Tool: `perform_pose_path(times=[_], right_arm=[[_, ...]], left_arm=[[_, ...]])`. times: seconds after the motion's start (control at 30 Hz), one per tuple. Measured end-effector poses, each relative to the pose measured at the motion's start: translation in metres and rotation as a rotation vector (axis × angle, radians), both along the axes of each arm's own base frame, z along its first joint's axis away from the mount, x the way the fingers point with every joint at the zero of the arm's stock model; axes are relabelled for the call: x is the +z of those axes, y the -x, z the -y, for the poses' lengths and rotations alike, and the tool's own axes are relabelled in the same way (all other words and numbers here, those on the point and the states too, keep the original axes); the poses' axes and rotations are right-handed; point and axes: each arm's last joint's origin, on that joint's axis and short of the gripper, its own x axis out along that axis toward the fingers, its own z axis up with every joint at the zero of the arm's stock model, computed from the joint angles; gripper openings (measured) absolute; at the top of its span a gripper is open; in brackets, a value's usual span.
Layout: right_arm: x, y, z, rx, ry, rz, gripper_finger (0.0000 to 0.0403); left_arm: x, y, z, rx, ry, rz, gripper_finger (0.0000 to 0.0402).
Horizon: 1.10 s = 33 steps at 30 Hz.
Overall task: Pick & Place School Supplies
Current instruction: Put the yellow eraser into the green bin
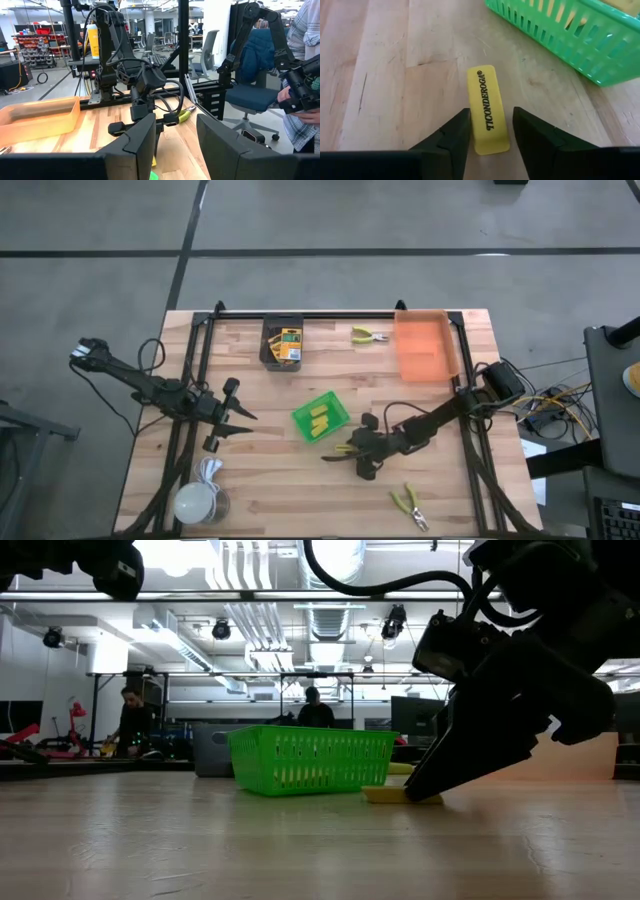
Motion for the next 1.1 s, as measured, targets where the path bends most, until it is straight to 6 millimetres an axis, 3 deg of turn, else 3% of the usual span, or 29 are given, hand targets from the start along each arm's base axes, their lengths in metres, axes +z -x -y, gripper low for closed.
perform_pose_path(times=[0.33,0.67,1.1], right_arm=[[0.0,0.0,0.0,0.001,0.001,-0.004,0.0076],[0.002,0.0,0.0,0.016,0.014,0.01,0.0076],[0.053,0.001,0.005,0.057,0.139,0.195,0.0077]], left_arm=[[0.0,0.0,0.0,0.0,0.0,0.0,0.0149],[0.0,0.0,0.0,0.0,0.0,0.0,0.0149],[0.0,0.0,0.0,0.0,0.0,0.0,0.0149]])
